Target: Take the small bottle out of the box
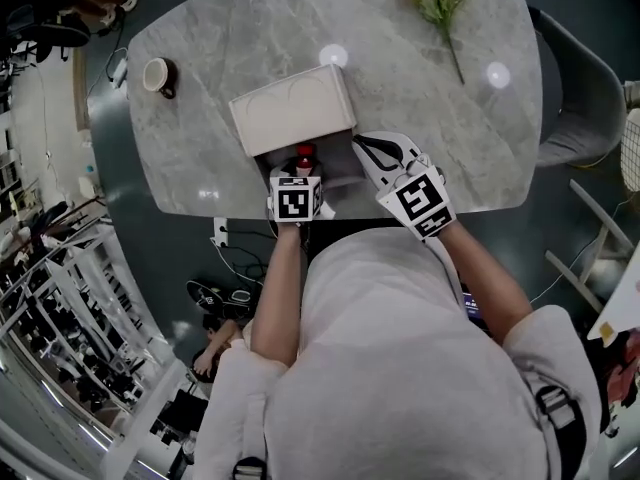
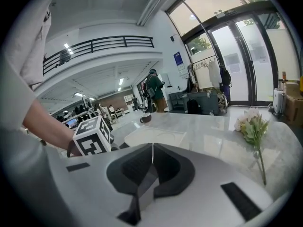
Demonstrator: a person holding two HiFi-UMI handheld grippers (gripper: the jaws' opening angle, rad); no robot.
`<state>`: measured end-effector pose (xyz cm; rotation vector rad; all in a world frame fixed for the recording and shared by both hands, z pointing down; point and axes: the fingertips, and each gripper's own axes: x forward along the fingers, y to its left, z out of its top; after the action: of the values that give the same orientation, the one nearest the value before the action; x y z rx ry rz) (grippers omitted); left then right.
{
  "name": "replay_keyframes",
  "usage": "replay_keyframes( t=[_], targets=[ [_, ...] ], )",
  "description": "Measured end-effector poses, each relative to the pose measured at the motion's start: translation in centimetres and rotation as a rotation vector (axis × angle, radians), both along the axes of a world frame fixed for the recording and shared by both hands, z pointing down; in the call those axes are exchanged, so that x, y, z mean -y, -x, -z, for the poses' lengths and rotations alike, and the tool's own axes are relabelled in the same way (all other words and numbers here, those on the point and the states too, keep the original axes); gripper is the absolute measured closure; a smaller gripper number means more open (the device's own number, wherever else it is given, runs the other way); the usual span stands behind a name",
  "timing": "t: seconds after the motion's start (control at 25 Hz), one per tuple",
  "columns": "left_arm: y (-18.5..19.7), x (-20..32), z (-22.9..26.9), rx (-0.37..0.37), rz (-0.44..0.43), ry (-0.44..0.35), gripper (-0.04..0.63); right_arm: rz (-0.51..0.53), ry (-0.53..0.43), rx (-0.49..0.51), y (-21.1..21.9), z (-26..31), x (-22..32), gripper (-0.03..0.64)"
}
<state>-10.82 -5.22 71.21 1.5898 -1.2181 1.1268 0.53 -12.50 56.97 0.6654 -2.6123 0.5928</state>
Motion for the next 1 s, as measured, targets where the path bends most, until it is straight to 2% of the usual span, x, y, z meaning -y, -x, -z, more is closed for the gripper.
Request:
replay_keyframes(
  t=[0.44,0.6,0.84,1.0],
  targets=[
    [0.4,0.1,2.4,-0.005,0.150,-0.120,0.373,0.164,0.017,0.029,3.2,-0.5,-1.8,0.591],
    [1.2,0.2,3.9,-0.019,0.206,-0.189,0.373,0.206,0.017,0.019,4.8,-1.2,-2.4,0.591],
    [2.7,-0.6,6.1,-0.037,0.257,-0.277,0.373,0.241,0.007,-0.012,7.2,-2.2,-3.9,0.591],
    [3.3,-1.0,8.0,-0.028,0.234,-0.342,0.373,0.237,0.011,-0.043,8.2,-2.0,-4.7,0.591]
  ],
)
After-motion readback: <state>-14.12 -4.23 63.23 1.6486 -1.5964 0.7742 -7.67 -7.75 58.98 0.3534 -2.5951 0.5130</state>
